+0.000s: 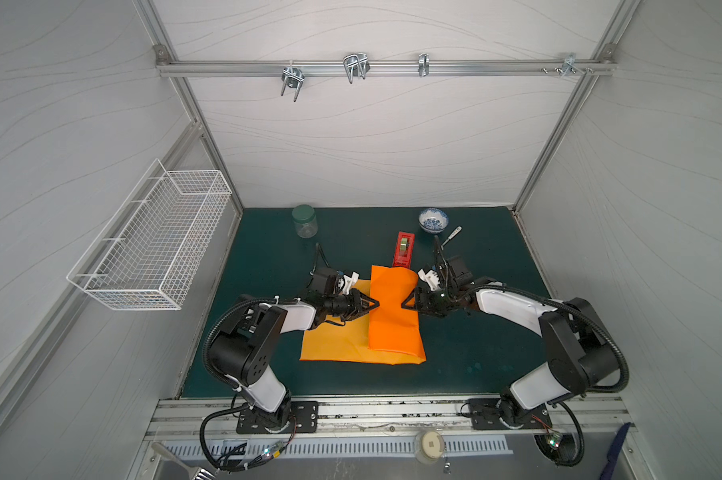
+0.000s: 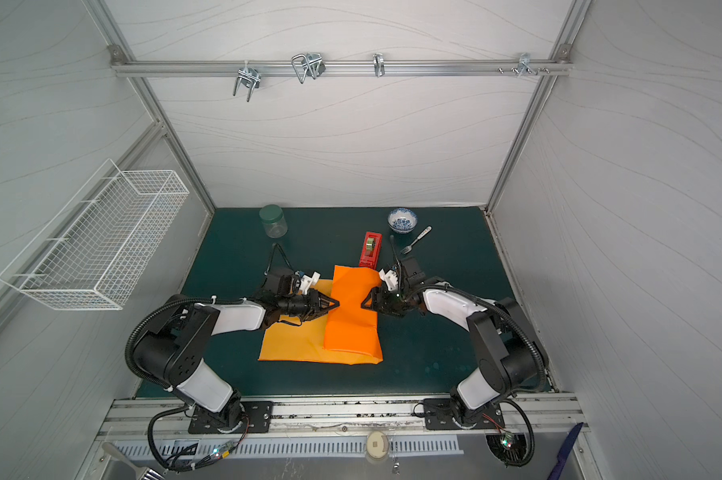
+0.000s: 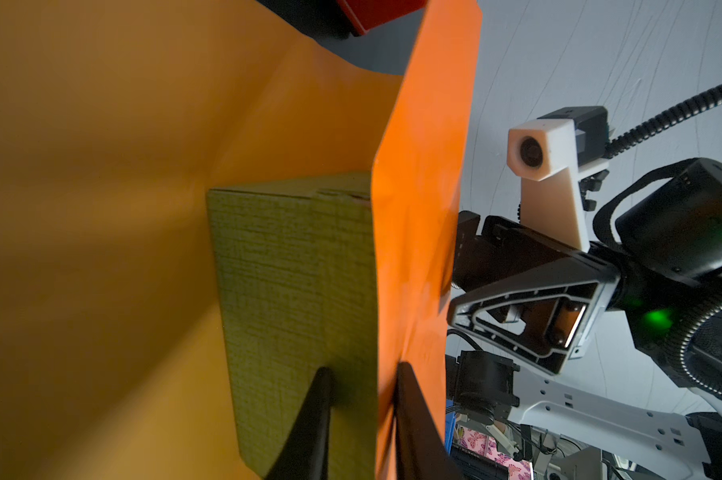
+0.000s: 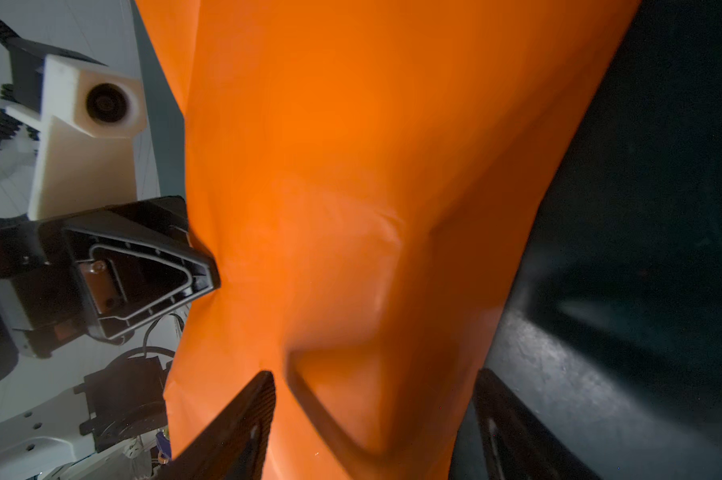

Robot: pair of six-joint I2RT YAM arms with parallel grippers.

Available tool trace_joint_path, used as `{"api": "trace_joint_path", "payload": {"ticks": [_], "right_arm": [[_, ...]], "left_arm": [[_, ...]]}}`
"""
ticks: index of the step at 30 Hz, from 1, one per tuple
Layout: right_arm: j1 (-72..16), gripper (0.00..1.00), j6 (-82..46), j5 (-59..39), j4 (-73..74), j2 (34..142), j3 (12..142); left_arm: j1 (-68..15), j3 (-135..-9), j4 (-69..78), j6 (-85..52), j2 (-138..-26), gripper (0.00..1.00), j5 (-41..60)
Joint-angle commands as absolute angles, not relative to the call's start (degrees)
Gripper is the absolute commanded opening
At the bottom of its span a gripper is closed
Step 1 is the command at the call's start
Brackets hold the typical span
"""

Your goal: Wrap the gift box in paper

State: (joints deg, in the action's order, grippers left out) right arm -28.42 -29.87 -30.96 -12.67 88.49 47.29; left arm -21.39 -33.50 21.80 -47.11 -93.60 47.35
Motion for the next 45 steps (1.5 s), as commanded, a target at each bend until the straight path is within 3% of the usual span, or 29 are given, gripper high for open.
{"api": "trace_joint_path", "payload": {"ticks": [1,19,35,45], "right_arm": [[-27.35,0.77,-28.03,-33.46,-14.39,89.47,48.94],[-23.42,0.65,-25.05,-39.69,-12.49,91.98,46.63],[-22.19,0.59,-23.08,-37.96,-10.64,96.59,42.92],[-22.18,0.58,-22.5,-35.12,-10.91,96.6,41.53]], "left_arm": [[-21.88,-30.89,10.35,-46.48,-97.61,0.0,38.76],[-21.93,-31.02,10.39,-46.57,-97.81,0.0,38.76],[-21.89,-31.09,10.25,-47.07,-97.12,0.0,38.59],[-21.8,-33.93,6.67,-49.29,-91.24,0.43,36.93]]}}
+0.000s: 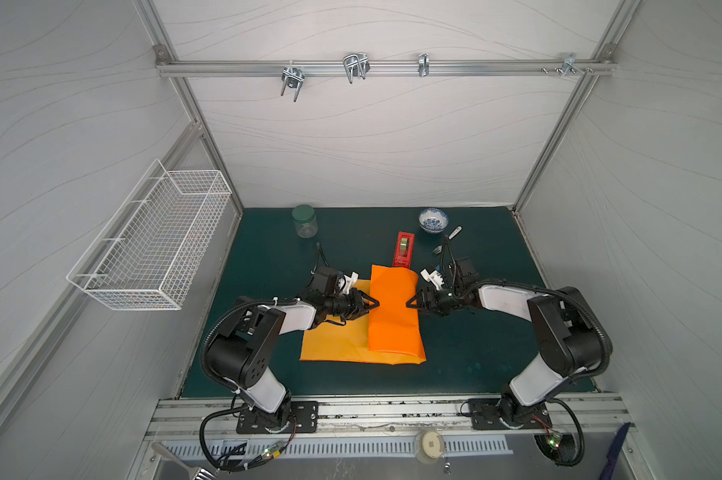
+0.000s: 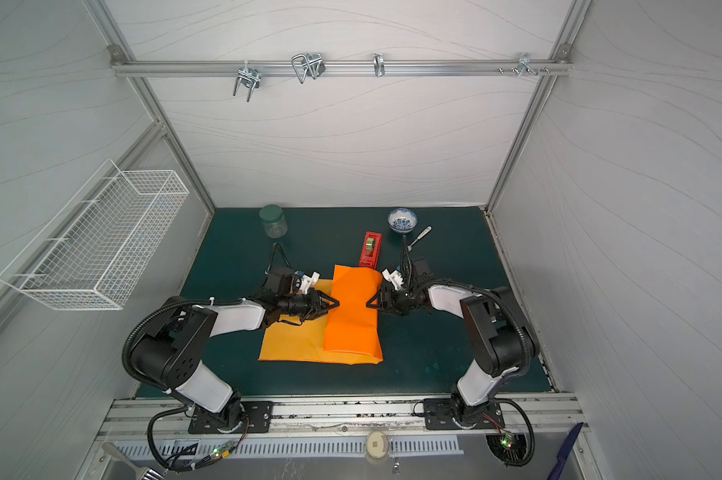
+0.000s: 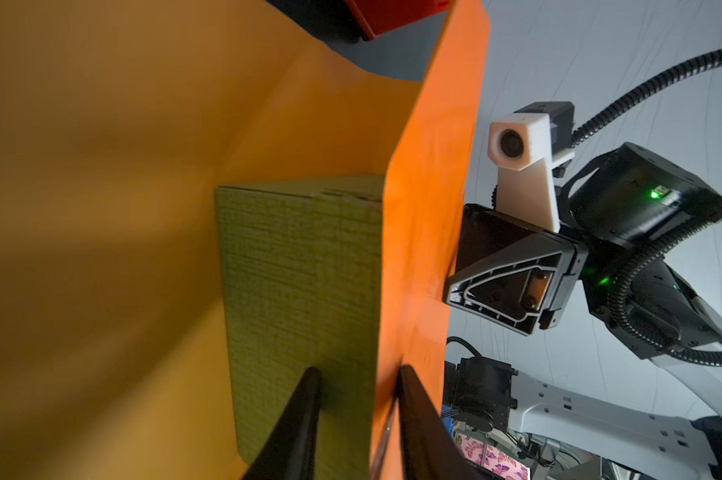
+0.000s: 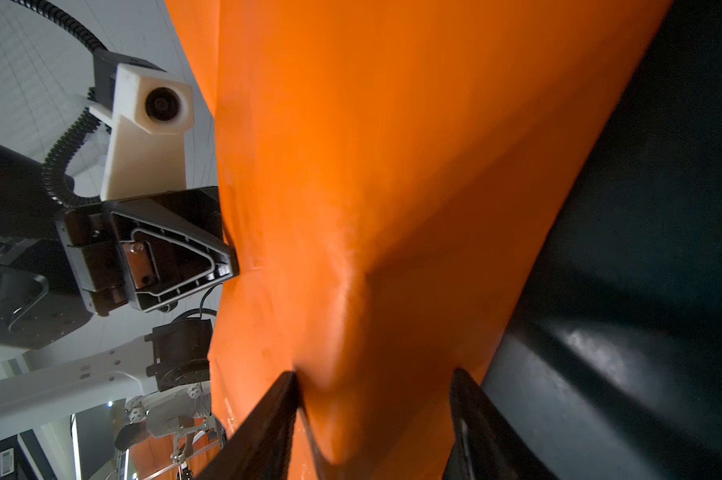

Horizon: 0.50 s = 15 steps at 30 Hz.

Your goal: Wrap the gift box in paper

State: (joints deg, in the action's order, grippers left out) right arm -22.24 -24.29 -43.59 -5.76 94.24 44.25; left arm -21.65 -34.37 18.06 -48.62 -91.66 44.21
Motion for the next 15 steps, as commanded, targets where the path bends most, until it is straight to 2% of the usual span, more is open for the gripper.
{"api": "trace_joint_path", "payload": {"ticks": [1,3,8,11,15], "right_arm": [[-22.15,0.58,-22.39,-35.0,-10.98,96.63,41.53],[-22.2,0.57,-22.41,-34.63,-10.97,96.51,41.46],[-22.2,0.57,-22.76,-34.63,-10.49,96.5,41.44],[-22.15,0.56,-22.92,-34.64,-10.35,96.5,41.42],[-22.17,0.56,-23.26,-34.72,-9.89,96.46,41.39]], "left_arm": [[-21.68,-34.22,5.65,-49.26,-89.37,0.48,36.35],[-21.33,-34.61,3.18,-48.58,-85.71,0.59,33.97],[-16.21,-33.59,-6.91,-43.86,-74.3,0.72,23.07],[-12.22,-32.08,-11.68,-41.14,-68.8,0.78,14.75],[-7.44,-30.8,-12.67,-39.06,-67.18,0.81,7.95]]}}
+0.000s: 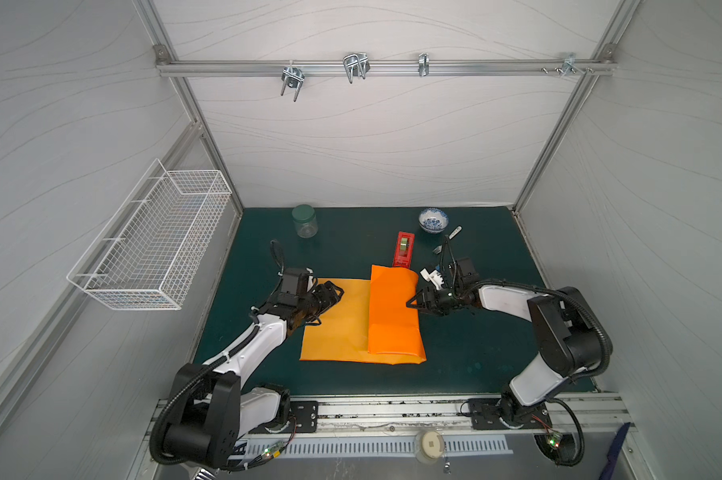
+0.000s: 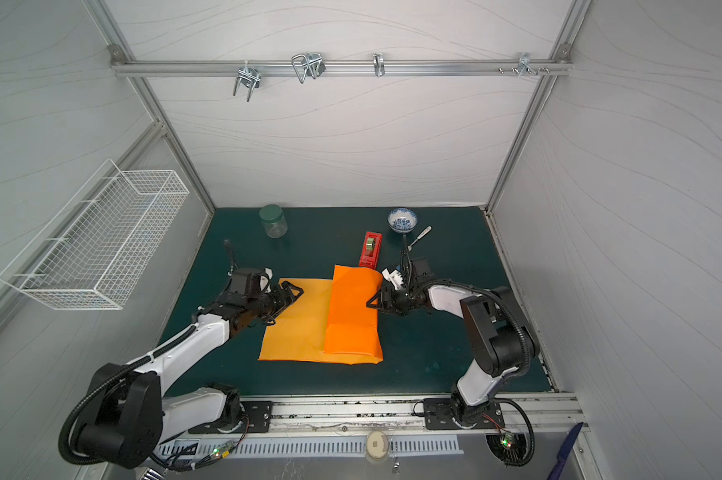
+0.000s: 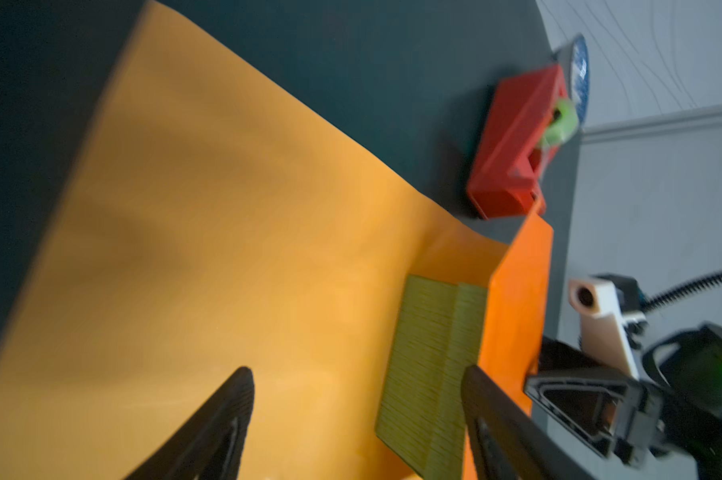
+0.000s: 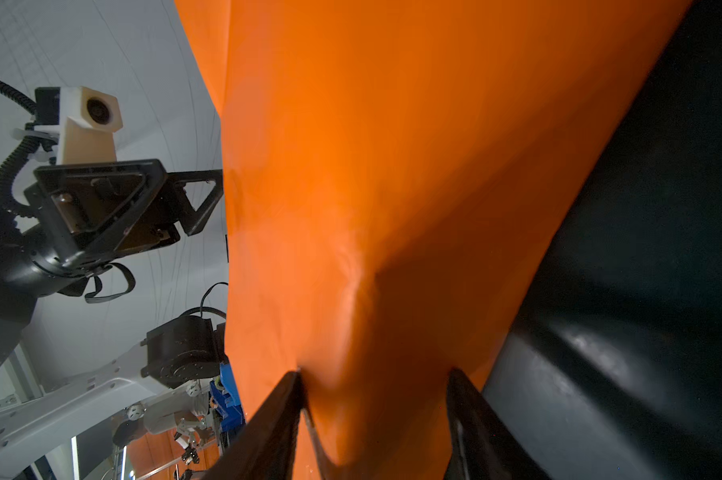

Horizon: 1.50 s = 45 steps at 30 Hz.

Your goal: Wrap the gift box in paper

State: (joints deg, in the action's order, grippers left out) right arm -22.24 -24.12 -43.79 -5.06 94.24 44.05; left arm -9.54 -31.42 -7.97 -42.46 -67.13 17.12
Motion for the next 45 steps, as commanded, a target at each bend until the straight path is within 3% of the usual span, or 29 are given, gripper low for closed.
{"api": "trace_joint_path", "payload": {"ticks": [1,7,16,22,36,45], "right_arm": [[-22.28,0.55,-23.42,-34.8,-9.76,96.41,41.33],[-22.3,0.54,-23.55,-34.81,-9.8,95.87,41.02],[-22.29,0.54,-23.64,-34.76,-9.69,95.86,40.93],[-22.29,0.54,-23.74,-35.09,-9.36,95.71,40.78],[-22.31,0.54,-23.85,-34.8,-9.49,95.21,40.54],[-22.32,0.53,-23.89,-34.82,-9.67,95.18,40.52]], "left_arm": [[-6.43,-31.18,-13.43,-38.81,-67.87,0.81,6.59],[-3.87,-31.4,-15.94,-39.47,-73.19,0.8,9.1],[-5.48,-22.58,-29.95,-43.64,-54.66,0.78,4.43],[-11.88,-21.39,-35.01,-48.43,-51.18,0.78,0.92],[-13.36,-18.42,-25.14,-49.22,-57.73,0.7,15.73],[-13.36,-23.14,-23.71,-45.52,-56.52,0.57,14.98]]}}
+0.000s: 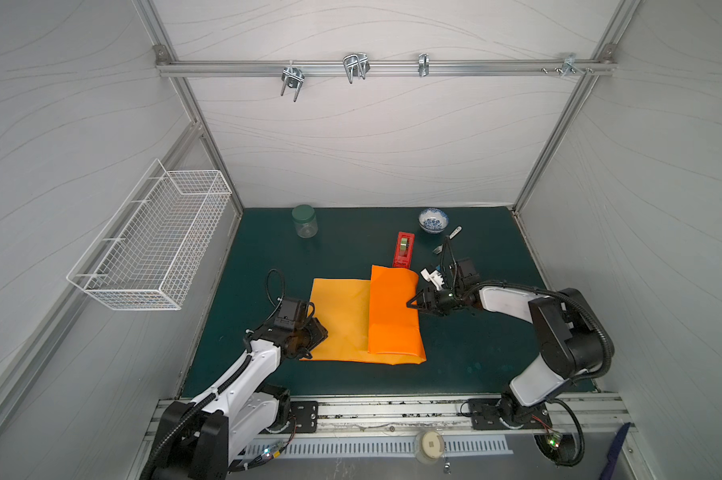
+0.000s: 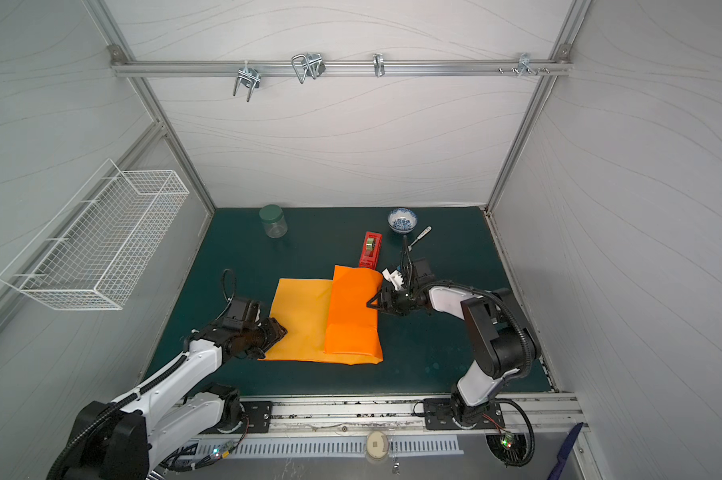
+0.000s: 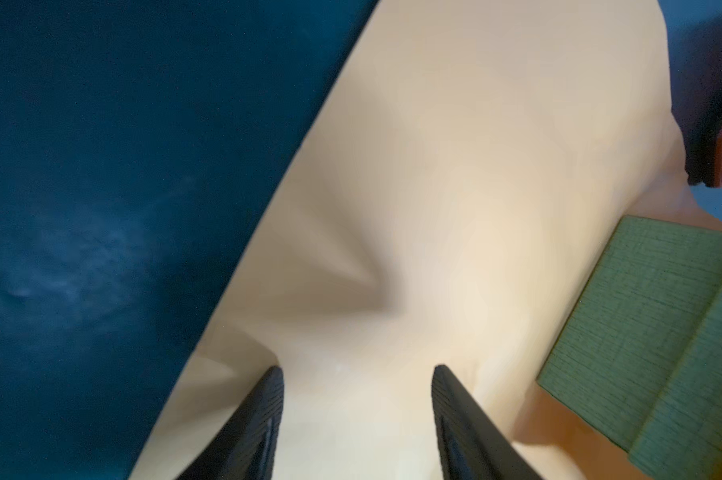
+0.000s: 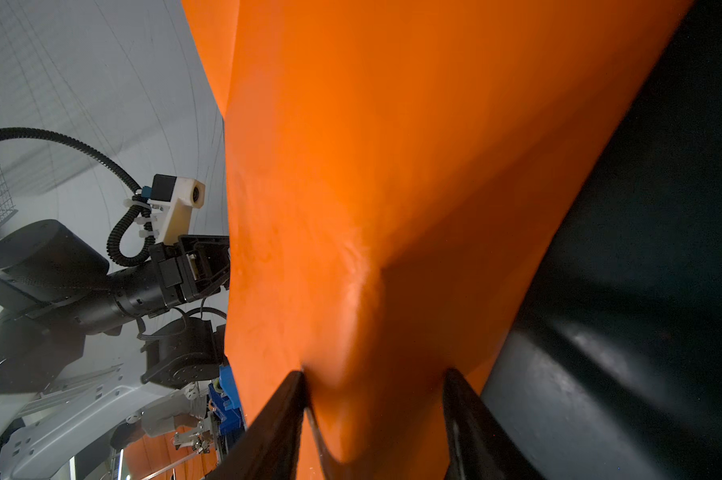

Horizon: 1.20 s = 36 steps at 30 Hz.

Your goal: Wrap the gift box in paper

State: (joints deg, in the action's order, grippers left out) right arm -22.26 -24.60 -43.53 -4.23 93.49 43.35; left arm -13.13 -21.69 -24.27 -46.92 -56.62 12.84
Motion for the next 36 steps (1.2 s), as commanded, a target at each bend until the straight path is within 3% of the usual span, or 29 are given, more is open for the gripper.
{"api": "trace_joint_path", "payload": {"ticks": [1,5,10,15,23,36], "right_arm": [[-22.32,0.53,-23.89,-34.81,-9.67,95.16,40.65],[-22.36,0.53,-23.86,-34.86,-9.6,95.16,40.63],[-22.37,0.53,-23.91,-34.9,-9.49,95.45,40.61],[-22.37,0.53,-23.98,-35.16,-9.27,95.7,40.52],[-22.48,0.53,-24.17,-35.34,-8.61,96.06,40.43],[-22.66,0.53,-24.0,-35.17,-8.89,96.07,40.48]], "left_arm": [[-13.36,-23.97,-25.2,-45.09,-56.31,0.56,13.82],[-13.36,-25.21,-32.22,-45.1,-51.81,0.57,7.65],[-16.66,-23.6,-39.32,-49.64,-45.53,0.74,-1.48],[-20.1,-22.06,-42.09,-52.91,-44.74,0.78,-4.45],[-20.26,-20.47,-36.93,-51.59,-48.96,0.78,0.18],[-20.19,-22.53,-25.72,-47.43,-49.89,0.67,3.25]]}}
